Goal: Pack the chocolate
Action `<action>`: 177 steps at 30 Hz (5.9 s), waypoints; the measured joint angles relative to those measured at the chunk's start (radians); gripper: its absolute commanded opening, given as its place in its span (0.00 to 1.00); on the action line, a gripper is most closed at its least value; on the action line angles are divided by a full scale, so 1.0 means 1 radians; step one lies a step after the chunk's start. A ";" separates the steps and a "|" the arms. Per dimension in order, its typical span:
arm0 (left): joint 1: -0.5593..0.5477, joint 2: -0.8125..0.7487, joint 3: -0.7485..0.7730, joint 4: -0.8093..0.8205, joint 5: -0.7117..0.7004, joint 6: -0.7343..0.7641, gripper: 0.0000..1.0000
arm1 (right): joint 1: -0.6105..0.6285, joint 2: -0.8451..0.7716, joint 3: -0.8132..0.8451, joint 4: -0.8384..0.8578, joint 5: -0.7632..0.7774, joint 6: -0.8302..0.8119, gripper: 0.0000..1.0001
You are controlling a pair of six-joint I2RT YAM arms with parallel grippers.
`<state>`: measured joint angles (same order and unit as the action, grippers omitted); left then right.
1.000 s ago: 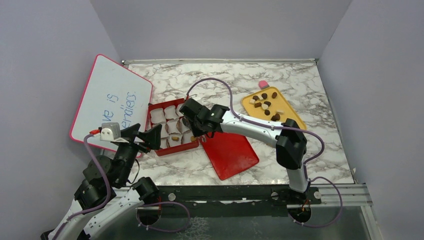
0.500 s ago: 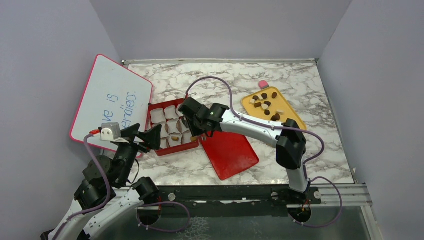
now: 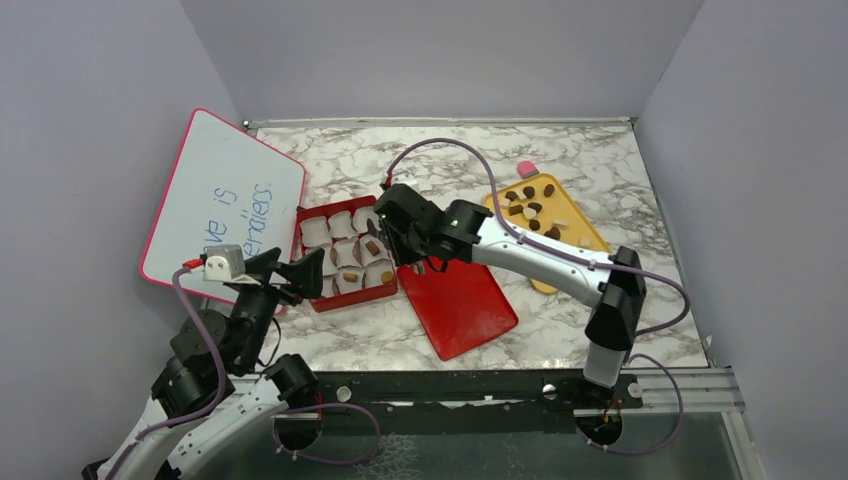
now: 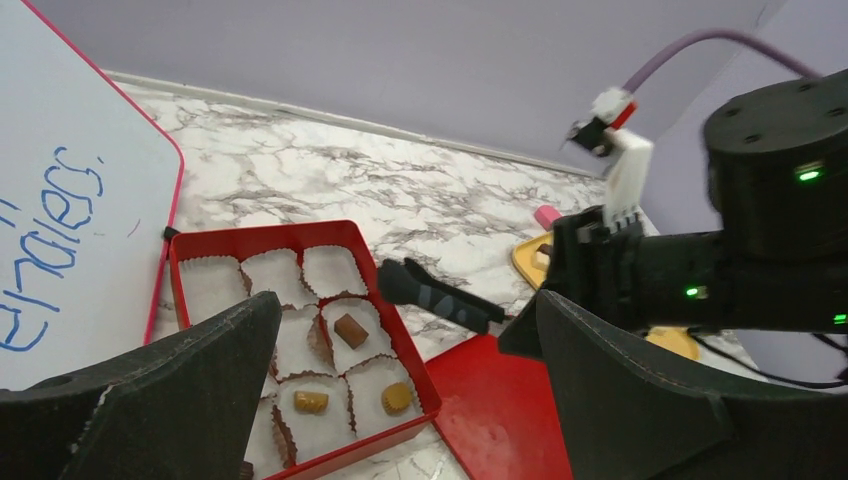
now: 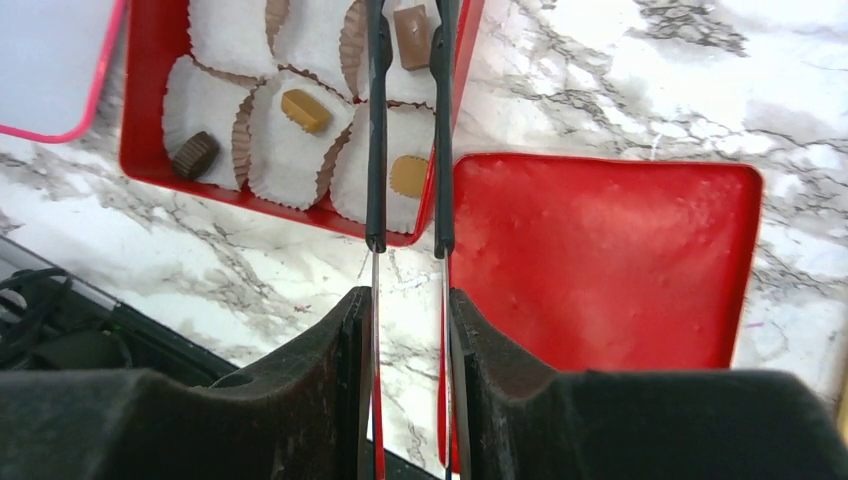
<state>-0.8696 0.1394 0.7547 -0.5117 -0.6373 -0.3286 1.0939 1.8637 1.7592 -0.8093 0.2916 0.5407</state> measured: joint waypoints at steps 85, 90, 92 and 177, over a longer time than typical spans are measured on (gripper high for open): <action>0.000 0.267 -0.077 -0.006 0.176 0.076 0.99 | -0.605 -0.561 -0.762 -0.017 0.103 -0.096 0.28; 0.000 0.267 -0.077 -0.006 0.175 0.076 0.99 | -0.605 -0.563 -0.760 -0.030 0.102 -0.097 0.27; 0.000 0.267 -0.077 -0.006 0.175 0.076 0.99 | -0.605 -0.566 -0.751 -0.038 0.101 -0.097 0.27; 0.000 -0.073 -0.077 0.008 0.042 0.033 0.99 | -0.004 0.143 -0.092 0.299 -0.181 -0.058 0.26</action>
<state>-0.8696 0.0662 0.6773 -0.5037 -0.5957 -0.2958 1.0897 2.0068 1.6669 -0.5098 0.1108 0.4824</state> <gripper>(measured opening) 0.990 0.266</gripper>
